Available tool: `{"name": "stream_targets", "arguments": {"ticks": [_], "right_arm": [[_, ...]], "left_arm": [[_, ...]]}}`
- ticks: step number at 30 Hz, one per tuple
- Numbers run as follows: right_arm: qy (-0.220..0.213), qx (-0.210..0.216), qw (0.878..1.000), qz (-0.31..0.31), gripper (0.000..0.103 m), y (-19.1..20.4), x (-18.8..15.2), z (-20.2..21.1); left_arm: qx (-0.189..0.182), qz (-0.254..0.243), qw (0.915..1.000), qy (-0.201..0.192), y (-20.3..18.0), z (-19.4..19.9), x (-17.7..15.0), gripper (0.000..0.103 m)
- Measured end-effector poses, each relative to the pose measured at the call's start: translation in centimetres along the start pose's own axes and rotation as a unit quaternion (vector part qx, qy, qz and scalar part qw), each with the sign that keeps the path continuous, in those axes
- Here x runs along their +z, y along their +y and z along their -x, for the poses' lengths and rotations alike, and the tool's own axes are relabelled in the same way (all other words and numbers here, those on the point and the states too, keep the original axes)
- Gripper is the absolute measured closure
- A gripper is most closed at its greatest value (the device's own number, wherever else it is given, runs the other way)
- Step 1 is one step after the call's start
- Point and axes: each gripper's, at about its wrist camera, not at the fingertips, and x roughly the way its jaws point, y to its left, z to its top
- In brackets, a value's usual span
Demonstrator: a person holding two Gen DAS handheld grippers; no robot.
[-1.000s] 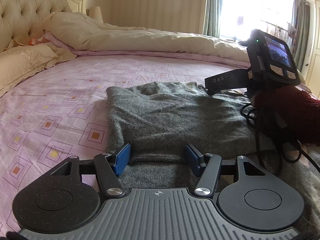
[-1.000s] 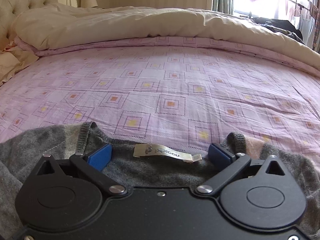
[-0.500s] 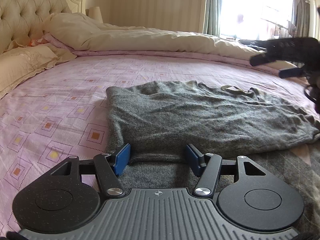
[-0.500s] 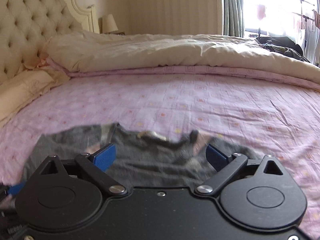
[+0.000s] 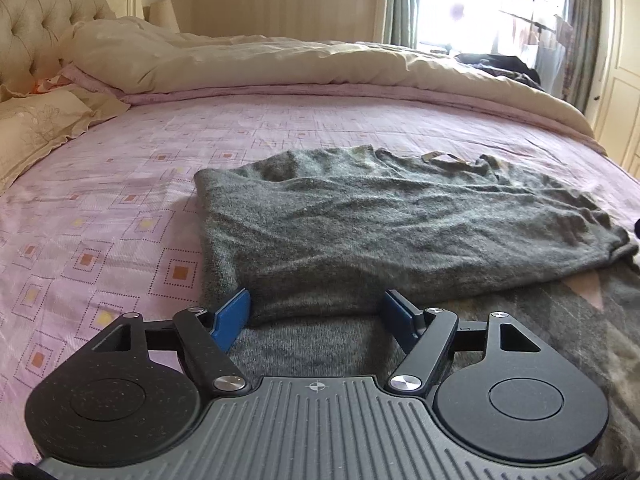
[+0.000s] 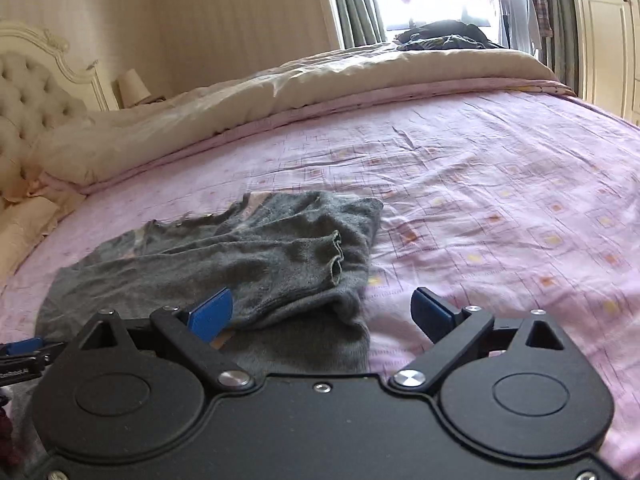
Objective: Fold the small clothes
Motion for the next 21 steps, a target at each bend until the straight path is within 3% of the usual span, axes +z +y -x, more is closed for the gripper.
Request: {"name": "stream_targets", "arguments": {"ticks": [8,14,21], "right_arm": [[0.057,0.014,0.998,-0.022,0.006,-1.7,-6.6,5.7],[0.093,0.028,0.995,-0.018,0.006,-1.5,-10.9,9.3],[0.117,0.071,0.991,0.004,0.003,0.3,-13.5,11.9]], "left_arm": [[-0.021,0.049,0.9973,0.051,1.9,6.0,-4.5,0.031],[-0.025,0.039,0.9971,0.061,1.6,10.5,-8.2,0.028],[-0.052,0.074,0.9940,0.061,1.1,14.4,-12.0,0.026]]}}
